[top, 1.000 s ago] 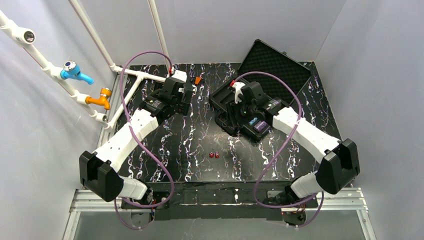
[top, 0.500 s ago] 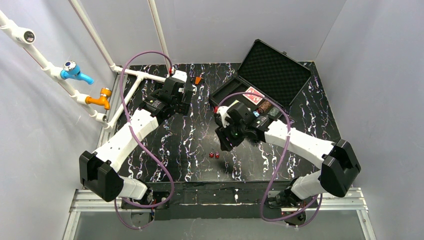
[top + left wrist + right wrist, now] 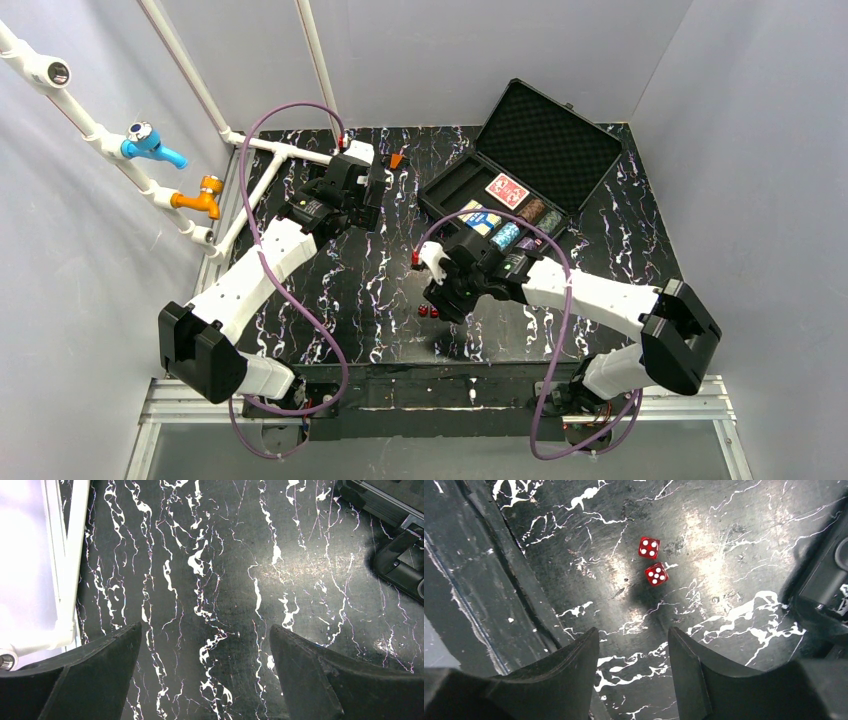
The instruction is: Pack up texas hold em set
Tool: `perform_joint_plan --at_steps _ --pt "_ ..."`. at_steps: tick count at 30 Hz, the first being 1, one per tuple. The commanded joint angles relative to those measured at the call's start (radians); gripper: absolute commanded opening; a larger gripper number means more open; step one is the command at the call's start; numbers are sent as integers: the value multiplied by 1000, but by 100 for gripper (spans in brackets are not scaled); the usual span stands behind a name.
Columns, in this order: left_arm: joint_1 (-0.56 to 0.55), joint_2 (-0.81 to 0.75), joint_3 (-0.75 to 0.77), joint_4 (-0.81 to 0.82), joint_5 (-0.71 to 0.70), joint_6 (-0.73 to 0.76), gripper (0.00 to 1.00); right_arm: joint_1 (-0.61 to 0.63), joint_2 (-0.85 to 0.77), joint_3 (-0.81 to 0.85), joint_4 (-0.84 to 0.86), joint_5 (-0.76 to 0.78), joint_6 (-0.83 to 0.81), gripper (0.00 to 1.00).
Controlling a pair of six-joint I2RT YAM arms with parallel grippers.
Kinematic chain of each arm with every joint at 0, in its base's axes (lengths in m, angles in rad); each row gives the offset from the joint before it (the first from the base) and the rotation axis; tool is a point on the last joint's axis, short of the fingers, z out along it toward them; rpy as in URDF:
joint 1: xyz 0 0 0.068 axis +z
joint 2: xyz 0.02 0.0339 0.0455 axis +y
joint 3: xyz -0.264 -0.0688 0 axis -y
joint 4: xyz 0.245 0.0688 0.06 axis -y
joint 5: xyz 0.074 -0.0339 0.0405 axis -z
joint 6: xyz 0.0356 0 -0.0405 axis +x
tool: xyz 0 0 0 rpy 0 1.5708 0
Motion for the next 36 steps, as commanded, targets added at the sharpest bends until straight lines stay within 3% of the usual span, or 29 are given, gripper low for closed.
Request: perform_joint_plan --at_steps 1,6,21,27,36 --pt "3 -2 -2 -19 -6 0 99 8 -10 -16 108 -2 -106 61" --pt "3 -4 -2 -19 -7 2 100 30 64 11 98 7 -144 61" --pt "3 -4 -5 -23 -63 3 99 76 106 -66 225 13 -544 66" --pt "4 -2 -4 -29 -122 -2 99 23 169 -41 205 -72 -600 65" --pt "6 -7 -1 -30 -100 -1 99 -22 224 -4 181 -117 -625 57"
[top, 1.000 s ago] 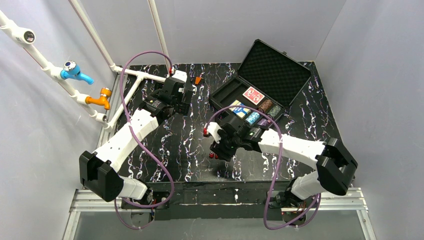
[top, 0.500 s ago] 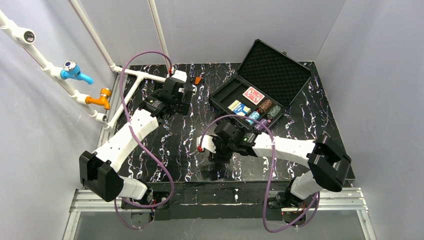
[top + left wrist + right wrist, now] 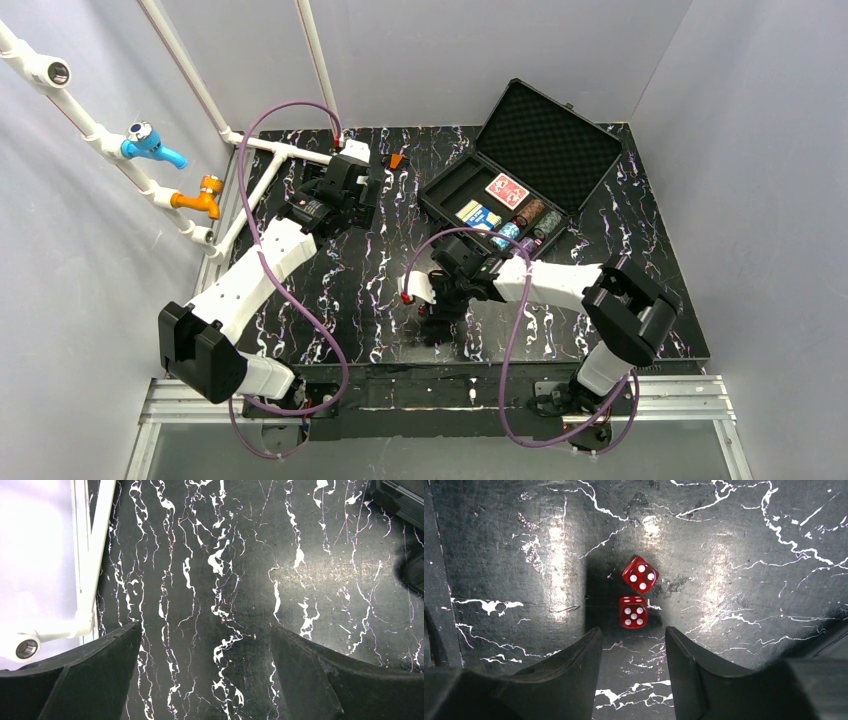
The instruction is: Pack up texas hold em set
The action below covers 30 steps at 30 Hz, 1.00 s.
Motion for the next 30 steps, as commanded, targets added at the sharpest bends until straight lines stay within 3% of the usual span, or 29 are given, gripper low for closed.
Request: perform_joint_plan --at_steps 1,11,18,25,27,30 --pt "6 -9 -1 -24 -15 0 99 -7 11 48 -1 -51 -30 57" --pt "6 -8 -1 -24 -10 0 100 -8 57 75 -14 -94 -22 52" --pt "6 -7 0 -24 -3 0 99 -8 73 79 -12 -90 -10 42" --pt "5 -7 -1 -24 1 1 99 -10 83 90 -27 -71 2 9" --pt "6 -7 1 -24 1 1 99 -10 83 96 -33 -72 4 3" --pt "6 -9 1 -24 1 2 99 -10 79 107 -44 -80 13 1"
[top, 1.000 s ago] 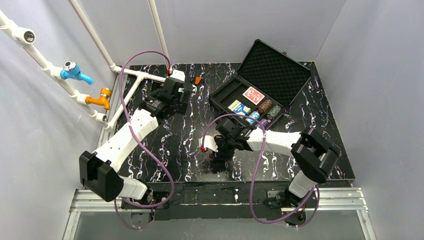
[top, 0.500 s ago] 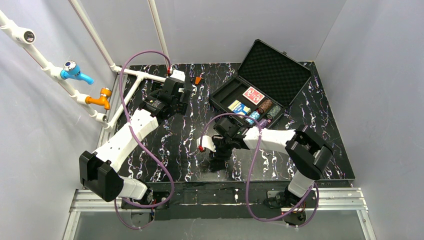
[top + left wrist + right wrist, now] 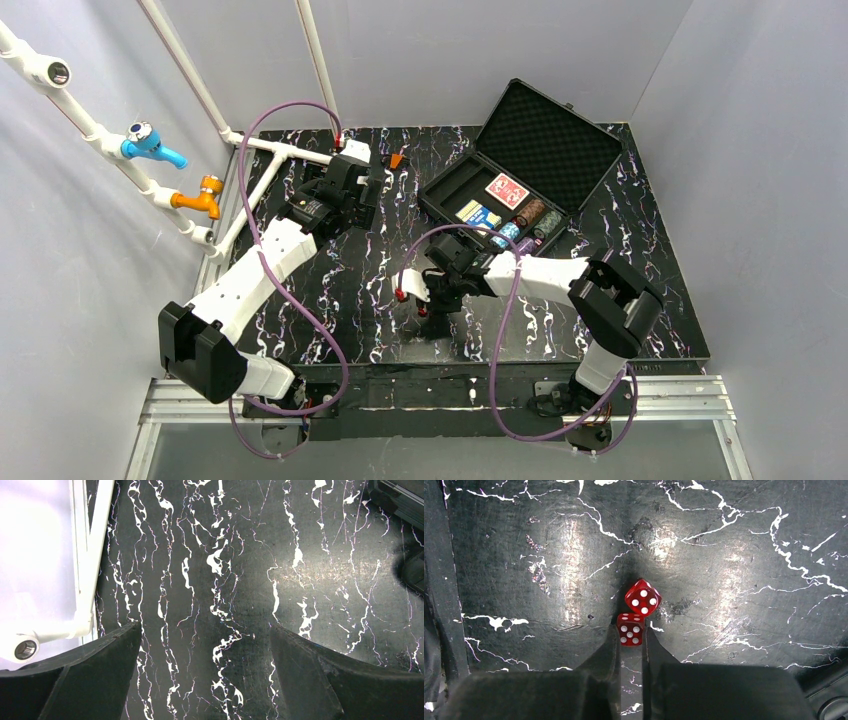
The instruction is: Pack up texas hold em set
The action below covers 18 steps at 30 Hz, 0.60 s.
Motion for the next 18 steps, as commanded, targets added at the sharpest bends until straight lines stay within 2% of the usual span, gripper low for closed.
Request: perform_joint_plan --at_steps 1,12,18 --pt "6 -9 0 -22 -3 1 99 -4 1 42 -26 -14 15 1" --pt "6 -14 0 -21 3 0 99 -4 -116 42 26 25 124 1" --pt "6 -9 1 -22 9 -2 99 -4 -202 26 78 111 194 1"
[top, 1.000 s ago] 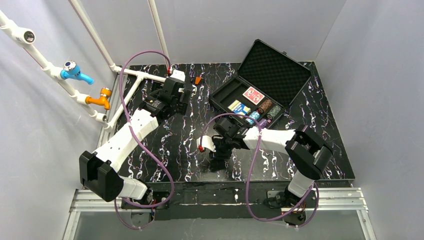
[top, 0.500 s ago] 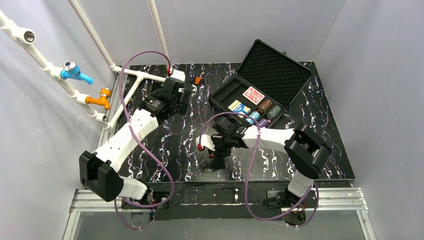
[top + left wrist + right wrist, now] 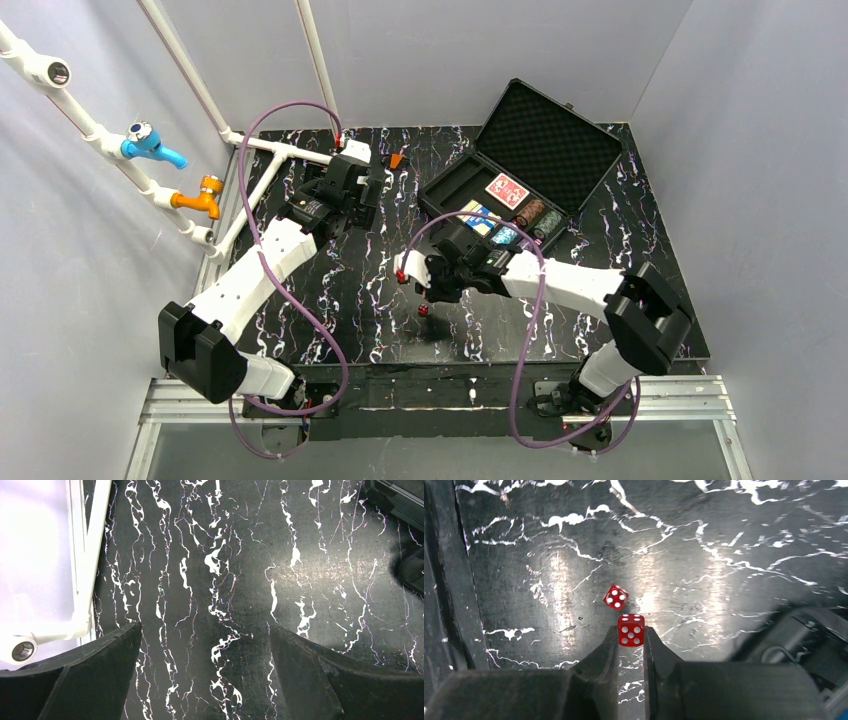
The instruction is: Pack up texas hold em set
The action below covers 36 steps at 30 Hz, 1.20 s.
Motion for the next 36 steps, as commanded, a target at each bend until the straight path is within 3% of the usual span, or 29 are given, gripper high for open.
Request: perform_joint_plan --at_steps 1,16,31,36 --pt "6 -9 1 -22 2 -1 99 -4 -92 14 76 85 75 1" --pt "6 -6 1 -22 9 -5 99 -38 -201 -25 193 416 240 1" --pt "6 -6 1 -23 22 -4 99 -193 -211 38 160 625 457 1" --pt "6 -5 2 -23 23 -6 99 -282 -180 103 76 674 554 1"
